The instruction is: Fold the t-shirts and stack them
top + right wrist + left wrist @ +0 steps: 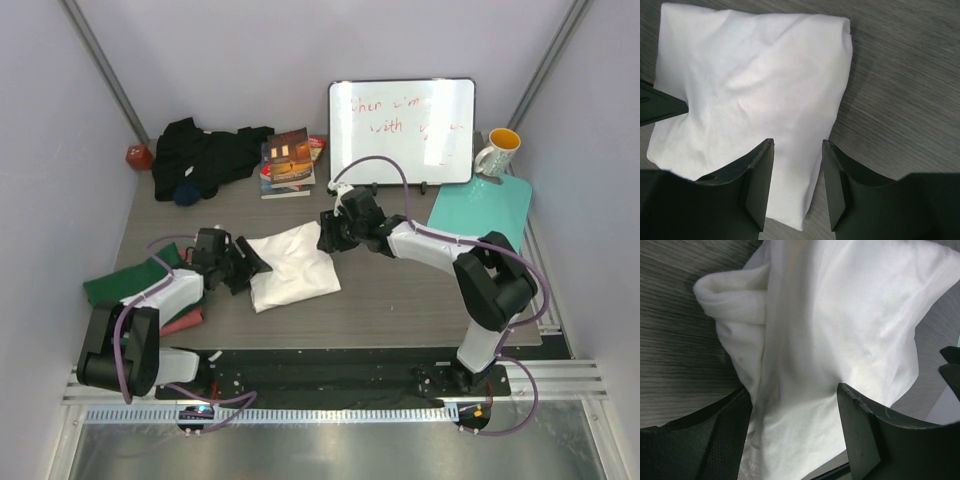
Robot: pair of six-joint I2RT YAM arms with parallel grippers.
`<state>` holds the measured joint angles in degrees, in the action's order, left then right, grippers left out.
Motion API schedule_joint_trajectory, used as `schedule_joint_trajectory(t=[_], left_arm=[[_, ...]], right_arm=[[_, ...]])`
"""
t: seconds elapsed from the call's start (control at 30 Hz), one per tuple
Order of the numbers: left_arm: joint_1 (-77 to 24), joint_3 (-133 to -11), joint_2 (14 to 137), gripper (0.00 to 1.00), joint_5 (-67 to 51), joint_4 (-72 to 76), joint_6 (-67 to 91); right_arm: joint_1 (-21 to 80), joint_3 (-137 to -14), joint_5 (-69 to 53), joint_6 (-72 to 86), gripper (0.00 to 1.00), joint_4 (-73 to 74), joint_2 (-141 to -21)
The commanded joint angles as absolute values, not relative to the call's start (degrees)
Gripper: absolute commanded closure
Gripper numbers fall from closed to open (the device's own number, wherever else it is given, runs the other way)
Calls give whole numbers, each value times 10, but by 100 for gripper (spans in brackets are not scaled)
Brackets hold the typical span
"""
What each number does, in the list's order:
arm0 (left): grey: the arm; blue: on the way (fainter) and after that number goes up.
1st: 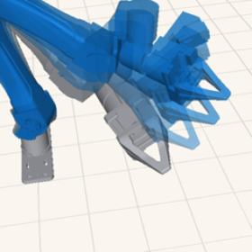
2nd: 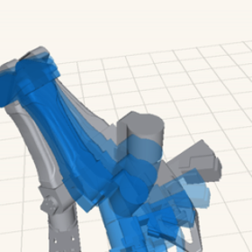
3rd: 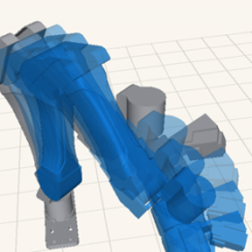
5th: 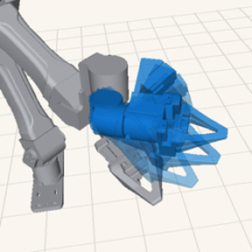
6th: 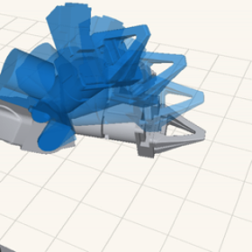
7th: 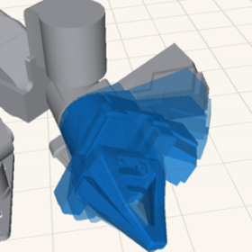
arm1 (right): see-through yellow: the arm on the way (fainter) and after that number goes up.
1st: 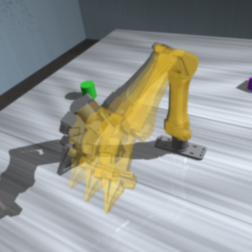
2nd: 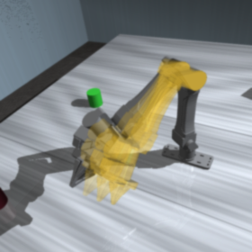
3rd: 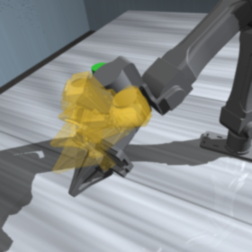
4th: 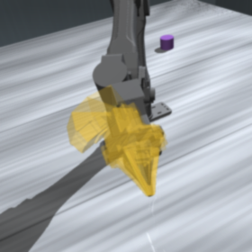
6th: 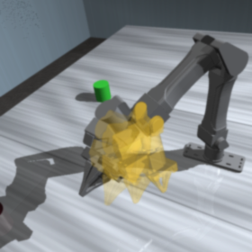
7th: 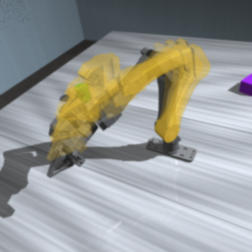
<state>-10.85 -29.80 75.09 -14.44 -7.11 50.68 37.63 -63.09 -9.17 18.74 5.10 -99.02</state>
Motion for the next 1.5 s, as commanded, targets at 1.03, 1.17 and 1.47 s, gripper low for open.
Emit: schedule_joint_trajectory(t=[1.03,1.17,1.47], left_arm=[[-201,-333,915,35,-125,-84,497],[-207,-337,912,49,-112,-90,501],[-208,-349,901,100,-89,-115,486]], right_arm=[[394,-645,-97,199,57,20,-1076],[394,-644,-95,196,57,22,-1070],[394,-632,-90,195,57,22,-1060]])
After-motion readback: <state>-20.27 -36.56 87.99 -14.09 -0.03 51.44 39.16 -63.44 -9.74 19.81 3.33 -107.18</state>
